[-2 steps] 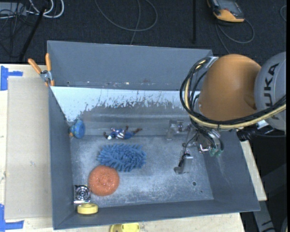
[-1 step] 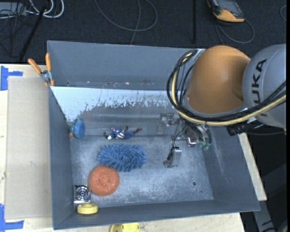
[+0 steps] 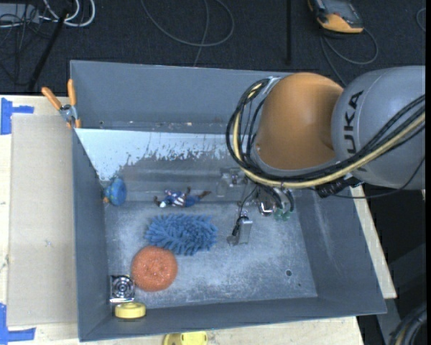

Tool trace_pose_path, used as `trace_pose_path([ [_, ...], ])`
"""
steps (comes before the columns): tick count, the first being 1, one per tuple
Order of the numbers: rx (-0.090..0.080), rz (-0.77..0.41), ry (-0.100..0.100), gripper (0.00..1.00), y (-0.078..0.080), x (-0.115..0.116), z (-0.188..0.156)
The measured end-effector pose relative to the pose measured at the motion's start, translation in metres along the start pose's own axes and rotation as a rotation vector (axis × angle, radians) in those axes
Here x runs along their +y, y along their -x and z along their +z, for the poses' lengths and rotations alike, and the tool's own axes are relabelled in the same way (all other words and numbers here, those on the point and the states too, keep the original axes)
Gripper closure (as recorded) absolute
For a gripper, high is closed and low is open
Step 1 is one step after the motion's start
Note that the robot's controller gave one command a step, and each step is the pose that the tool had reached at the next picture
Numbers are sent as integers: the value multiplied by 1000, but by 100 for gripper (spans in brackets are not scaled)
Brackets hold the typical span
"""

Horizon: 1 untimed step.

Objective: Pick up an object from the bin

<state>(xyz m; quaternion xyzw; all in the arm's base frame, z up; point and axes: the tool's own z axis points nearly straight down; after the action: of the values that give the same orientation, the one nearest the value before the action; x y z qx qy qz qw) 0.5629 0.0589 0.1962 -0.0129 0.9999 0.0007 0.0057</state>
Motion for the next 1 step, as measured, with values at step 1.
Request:
trace_pose_path([
  [1, 11, -88, -1, 0, -8, 31, 67],
])
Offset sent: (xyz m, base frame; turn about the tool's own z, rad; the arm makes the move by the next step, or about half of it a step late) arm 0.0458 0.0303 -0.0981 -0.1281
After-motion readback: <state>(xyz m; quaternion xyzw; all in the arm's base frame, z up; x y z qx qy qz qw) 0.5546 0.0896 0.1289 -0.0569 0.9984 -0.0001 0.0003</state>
